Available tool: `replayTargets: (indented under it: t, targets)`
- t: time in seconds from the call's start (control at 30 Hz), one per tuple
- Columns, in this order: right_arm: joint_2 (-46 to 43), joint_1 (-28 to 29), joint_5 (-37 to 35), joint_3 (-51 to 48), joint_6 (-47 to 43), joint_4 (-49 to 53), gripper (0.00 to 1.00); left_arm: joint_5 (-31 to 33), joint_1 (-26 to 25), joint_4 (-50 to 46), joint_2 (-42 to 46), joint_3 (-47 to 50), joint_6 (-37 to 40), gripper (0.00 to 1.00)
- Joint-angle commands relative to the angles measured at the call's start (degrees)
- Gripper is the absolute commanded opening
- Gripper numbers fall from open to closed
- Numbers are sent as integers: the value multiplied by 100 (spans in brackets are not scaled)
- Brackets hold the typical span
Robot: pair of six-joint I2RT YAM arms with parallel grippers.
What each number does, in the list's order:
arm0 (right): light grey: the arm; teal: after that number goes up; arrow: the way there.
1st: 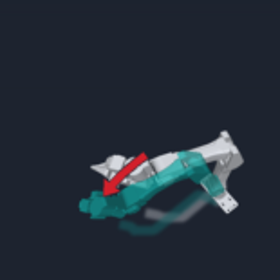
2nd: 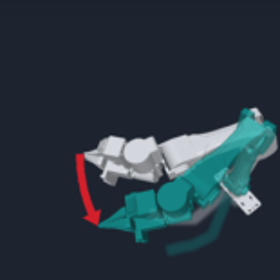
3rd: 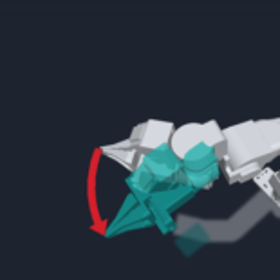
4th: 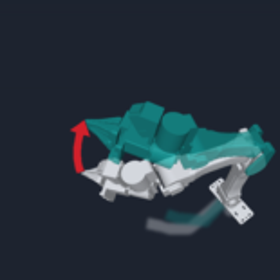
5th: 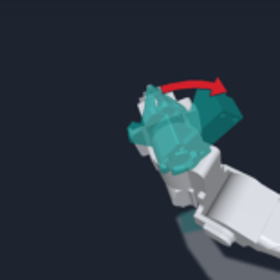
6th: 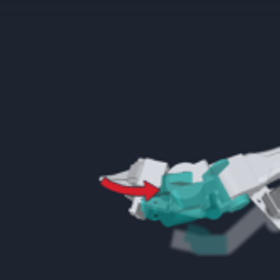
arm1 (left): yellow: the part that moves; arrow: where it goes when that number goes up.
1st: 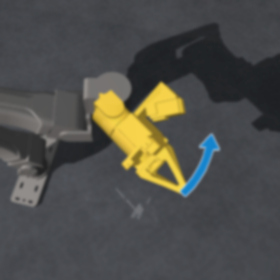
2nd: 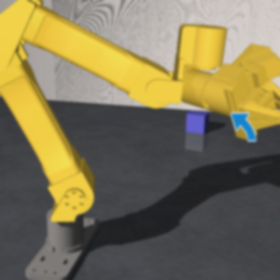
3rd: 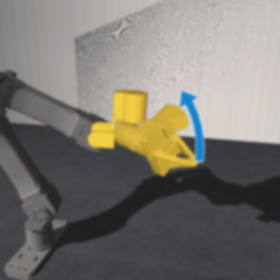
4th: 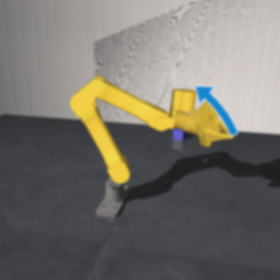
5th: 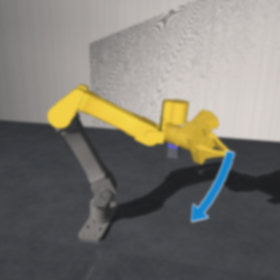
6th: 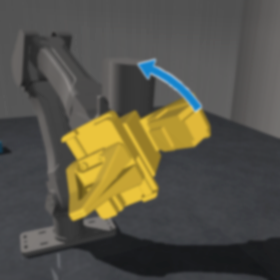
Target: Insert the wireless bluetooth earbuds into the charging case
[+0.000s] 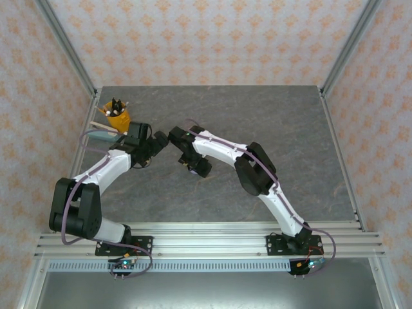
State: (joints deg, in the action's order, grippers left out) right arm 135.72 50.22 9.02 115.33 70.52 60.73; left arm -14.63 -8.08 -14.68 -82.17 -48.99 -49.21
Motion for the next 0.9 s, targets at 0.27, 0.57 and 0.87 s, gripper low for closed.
replayTargets:
  t: [0.27,0.57,0.87]
  targets:
    - [-235,-61,100,-570,-1363,116,62,-187,69,255,-18,189,-108,98]
    - [-584,-67,-174,-863,-2555,428,52,-281,64,257,-79,184,-102,98]
    - [-1196,-185,-505,-971,-2809,668,74,-374,63,341,-106,189,-211,98]
